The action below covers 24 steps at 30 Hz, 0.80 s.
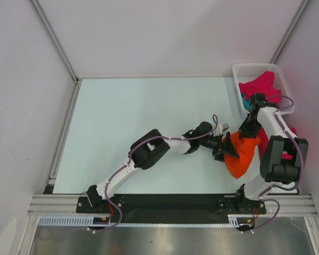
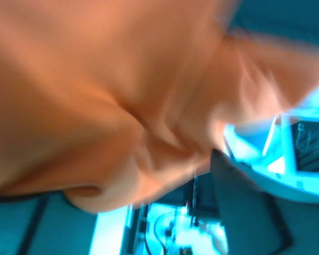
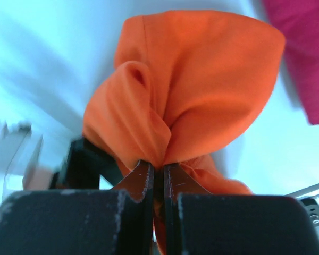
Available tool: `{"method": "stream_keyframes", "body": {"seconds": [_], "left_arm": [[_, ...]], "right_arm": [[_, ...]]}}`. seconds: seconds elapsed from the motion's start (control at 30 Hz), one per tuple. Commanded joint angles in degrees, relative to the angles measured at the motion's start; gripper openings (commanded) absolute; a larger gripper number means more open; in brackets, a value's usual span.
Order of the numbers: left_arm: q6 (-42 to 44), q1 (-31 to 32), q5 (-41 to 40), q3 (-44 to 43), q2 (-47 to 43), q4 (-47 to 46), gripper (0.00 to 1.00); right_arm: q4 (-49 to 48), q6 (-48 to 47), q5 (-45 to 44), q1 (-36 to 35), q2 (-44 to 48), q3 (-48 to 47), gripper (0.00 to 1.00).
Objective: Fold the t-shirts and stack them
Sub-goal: Put the neatly folded tshirt into the corner of the board with the right arm
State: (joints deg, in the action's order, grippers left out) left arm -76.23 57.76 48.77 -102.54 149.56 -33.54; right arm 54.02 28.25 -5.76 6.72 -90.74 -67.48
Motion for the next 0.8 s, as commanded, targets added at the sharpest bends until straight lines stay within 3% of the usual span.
{"method": "stream_keyframes", "body": {"seconds": [0.0,0.23,0.43,0.77], "left_arm": [[-2.5,0.1,4.2,5.3,-1.9,-4.6,0.99],[-0.1,-6.9,3.7,21.7,-11.3,-9.1,1.0],[4.7,-10.6,3.4,25.8,-16.5,-5.9,0.99],[4.2,-11.0,3.9,29.8,-17.5,-7.9,1.0]], "right_arm": [[-0.5,-3.2,-2.7,2.2,-1.5,-3.3,0.0],[1.1,-7.7,-5.5,8.9,-2.8,-5.2,0.0],[2.2,-9.1,-8.8,14.1,-0.3,-9.3,0.0],[1.2,-9.4,-20.1,17.8,-1.9,-16.7,0.0]]}}
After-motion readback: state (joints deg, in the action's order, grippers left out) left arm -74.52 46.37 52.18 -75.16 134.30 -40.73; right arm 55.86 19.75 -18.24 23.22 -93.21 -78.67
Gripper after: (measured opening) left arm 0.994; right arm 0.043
